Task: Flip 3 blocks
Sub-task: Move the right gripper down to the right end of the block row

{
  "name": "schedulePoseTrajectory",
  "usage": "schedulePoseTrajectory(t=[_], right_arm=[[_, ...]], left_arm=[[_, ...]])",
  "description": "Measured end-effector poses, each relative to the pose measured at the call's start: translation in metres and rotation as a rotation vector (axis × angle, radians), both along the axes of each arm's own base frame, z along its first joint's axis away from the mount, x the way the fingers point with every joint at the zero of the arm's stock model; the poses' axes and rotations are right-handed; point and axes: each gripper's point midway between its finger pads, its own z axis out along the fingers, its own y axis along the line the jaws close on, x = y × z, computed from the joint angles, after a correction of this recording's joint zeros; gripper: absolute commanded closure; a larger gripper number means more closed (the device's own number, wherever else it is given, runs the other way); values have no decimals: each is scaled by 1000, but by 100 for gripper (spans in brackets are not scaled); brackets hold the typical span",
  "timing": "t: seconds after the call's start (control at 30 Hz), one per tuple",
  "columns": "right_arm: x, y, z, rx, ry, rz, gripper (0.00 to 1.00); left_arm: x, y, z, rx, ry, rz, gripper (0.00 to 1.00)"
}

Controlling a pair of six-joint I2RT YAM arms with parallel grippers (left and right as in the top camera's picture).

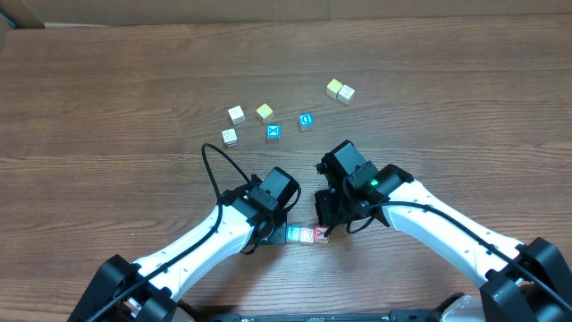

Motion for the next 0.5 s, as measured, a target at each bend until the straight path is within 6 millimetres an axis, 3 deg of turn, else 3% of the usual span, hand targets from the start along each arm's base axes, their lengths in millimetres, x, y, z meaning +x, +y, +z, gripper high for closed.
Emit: schedulePoseTrajectory(t=[0.27,0.5], right_arm=[[6,-9,-11,-46,38,-177,96],[-10,-23,-31,-92,98,-244,96]], left_arm=[[0,0,0,-1,-2,0,96],[0,0,0,-1,-2,0,96]])
